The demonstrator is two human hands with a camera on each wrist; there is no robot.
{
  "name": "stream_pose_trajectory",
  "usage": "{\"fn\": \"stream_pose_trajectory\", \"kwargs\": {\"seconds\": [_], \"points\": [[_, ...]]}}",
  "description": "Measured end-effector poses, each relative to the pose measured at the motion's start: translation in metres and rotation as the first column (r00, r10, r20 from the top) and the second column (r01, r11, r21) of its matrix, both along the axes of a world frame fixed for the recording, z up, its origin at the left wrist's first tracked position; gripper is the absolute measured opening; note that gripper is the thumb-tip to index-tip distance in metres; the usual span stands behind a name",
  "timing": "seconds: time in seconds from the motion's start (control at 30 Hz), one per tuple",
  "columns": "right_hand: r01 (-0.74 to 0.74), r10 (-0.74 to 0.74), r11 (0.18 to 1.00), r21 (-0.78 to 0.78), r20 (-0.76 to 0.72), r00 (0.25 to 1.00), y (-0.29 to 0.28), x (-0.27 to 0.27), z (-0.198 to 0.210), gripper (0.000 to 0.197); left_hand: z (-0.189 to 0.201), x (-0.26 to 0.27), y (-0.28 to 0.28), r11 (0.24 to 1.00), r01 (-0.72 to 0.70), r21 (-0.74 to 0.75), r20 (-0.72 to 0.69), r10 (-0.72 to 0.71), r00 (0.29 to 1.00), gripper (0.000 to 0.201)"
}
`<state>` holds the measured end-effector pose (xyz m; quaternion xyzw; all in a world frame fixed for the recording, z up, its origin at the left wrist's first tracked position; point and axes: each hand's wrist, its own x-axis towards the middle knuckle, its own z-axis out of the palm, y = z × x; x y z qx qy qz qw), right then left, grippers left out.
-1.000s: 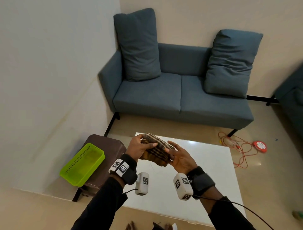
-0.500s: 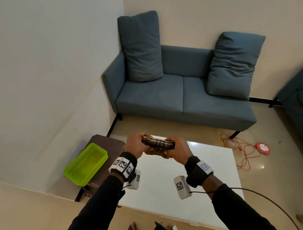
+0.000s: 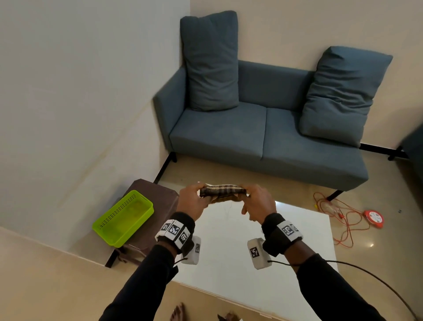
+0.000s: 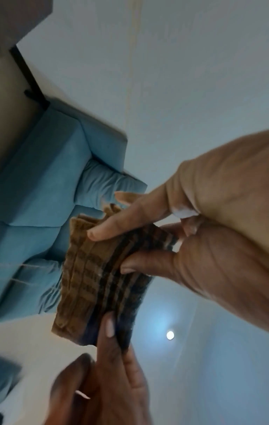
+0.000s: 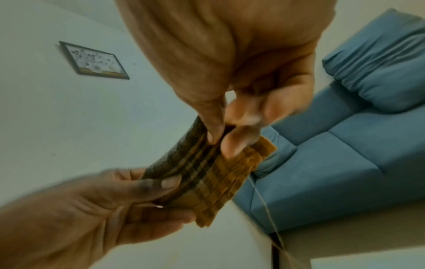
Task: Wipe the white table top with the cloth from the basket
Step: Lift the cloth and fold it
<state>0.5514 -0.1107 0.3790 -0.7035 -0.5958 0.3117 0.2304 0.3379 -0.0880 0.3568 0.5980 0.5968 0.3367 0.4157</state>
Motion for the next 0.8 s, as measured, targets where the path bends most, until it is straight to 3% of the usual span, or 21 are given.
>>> {"fn": "stream_pose_trajectory", "kwargs": {"seconds": [0.07,0.13,0.17,0.2,0.27,0.3,0.33,0.43,0.57,0.7,0.8], "points": [[0.023,-0.019,1.0,0.007,-0.357,0.934,0.004,0.001,0.007,0.026,0.007,-0.004,0.0,1.0,-0.005,0.013,0.099,0.004,0.995,0.025],[0.021,0.05,0.99,0.137,-0.497,0.866,0.005,0.001,0.014,0.032,0.021,-0.008,-0.002,0.996,-0.008,0.086,0.185,-0.008,0.983,0.028],[0.012,0.095,0.98,0.197,-0.525,0.846,0.006,0.002,0.015,0.033,0.027,-0.011,-0.004,0.994,-0.01,0.107,0.293,-0.022,0.956,0.03],[0.003,0.128,0.973,0.232,-0.55,0.825,0.005,0.002,0.016,0.035,0.031,-0.015,-0.006,0.995,0.001,0.097,0.447,-0.045,0.893,0.034],[-0.015,0.157,0.974,0.224,-0.629,0.762,0.004,0.001,0.014,0.036,0.032,-0.019,-0.012,0.998,0.055,0.025,0.734,-0.055,0.676,0.046],[-0.028,0.159,0.979,0.202,-0.668,0.727,0.003,0.0,0.012,0.037,0.031,-0.018,-0.013,0.998,0.049,-0.039,0.8,0.002,0.6,0.049],[-0.05,0.16,0.983,0.175,-0.699,0.696,0.003,-0.002,0.008,0.037,0.028,-0.018,-0.014,0.992,-0.001,-0.124,0.818,0.102,0.567,0.051],[-0.123,0.158,0.987,0.103,-0.753,0.639,0.004,-0.006,-0.001,0.039,0.016,-0.017,-0.017,0.946,-0.171,-0.277,0.746,0.324,0.582,0.051],[-0.191,0.115,0.982,0.003,-0.806,0.58,0.01,-0.027,-0.023,0.054,-0.003,-0.036,-0.032,0.938,-0.23,-0.26,0.667,0.347,0.659,0.036],[-0.259,-0.025,0.939,-0.228,-0.793,0.609,0.016,-0.084,-0.06,0.074,-0.024,-0.087,-0.045,0.904,-0.313,-0.29,0.613,0.426,0.665,0.038],[-0.37,0.019,0.875,-0.311,-0.744,0.668,0.024,-0.123,-0.08,0.054,-0.04,-0.129,-0.046,0.891,-0.292,-0.347,0.536,0.444,0.719,0.038]]}}
